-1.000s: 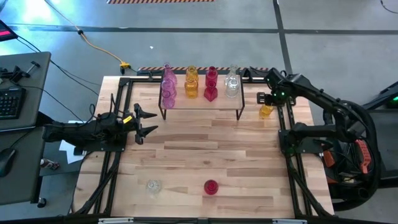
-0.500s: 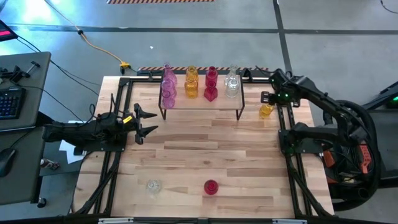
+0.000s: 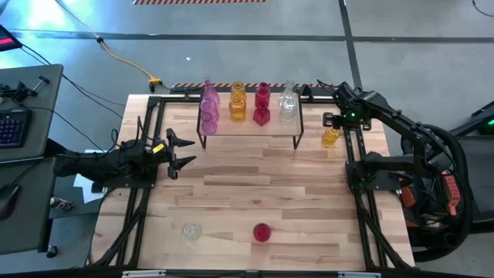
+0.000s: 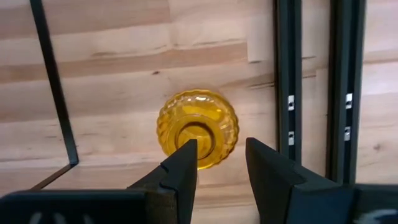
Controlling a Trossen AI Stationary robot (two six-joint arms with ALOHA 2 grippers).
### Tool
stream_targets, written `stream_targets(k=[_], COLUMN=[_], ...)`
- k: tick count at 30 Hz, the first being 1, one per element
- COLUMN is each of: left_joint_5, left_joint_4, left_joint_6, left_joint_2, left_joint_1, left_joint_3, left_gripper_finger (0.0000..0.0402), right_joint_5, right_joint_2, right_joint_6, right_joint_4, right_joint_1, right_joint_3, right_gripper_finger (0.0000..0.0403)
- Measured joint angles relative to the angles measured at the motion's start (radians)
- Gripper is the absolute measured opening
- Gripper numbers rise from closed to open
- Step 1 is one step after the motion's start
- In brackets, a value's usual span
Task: Sort vases onto shelf
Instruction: Put the yellow vase on the shelf and align it with the other yellow vases
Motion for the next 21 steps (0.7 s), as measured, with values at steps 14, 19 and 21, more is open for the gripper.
stream_targets(k=[14, 19, 21], left_joint_5=[0.0, 0.0, 0.0], left_joint_4=[0.0, 0.0, 0.0], left_joint_6=[0.0, 0.0, 0.0], left_joint_2=[0.0, 0.0, 0.0], left_joint_1=[0.0, 0.0, 0.0], left_joint_3=[0.0, 0.0, 0.0], left_gripper_finger=[0.0255, 0.0255, 0.0255], right_joint_5=[-0.053, -0.054, -0.054], right_joint_2=[0.0, 0.0, 0.0], right_joint_6=[0.024, 0.023, 0.021], right_joint_4=[0.163, 0.175, 0.173], right_joint_1=[0.0, -0.001, -0.003], right_joint_3=[-0.126, -0.132, -0.133], right_gripper_finger=[0.0119, 0.0119, 0.0118])
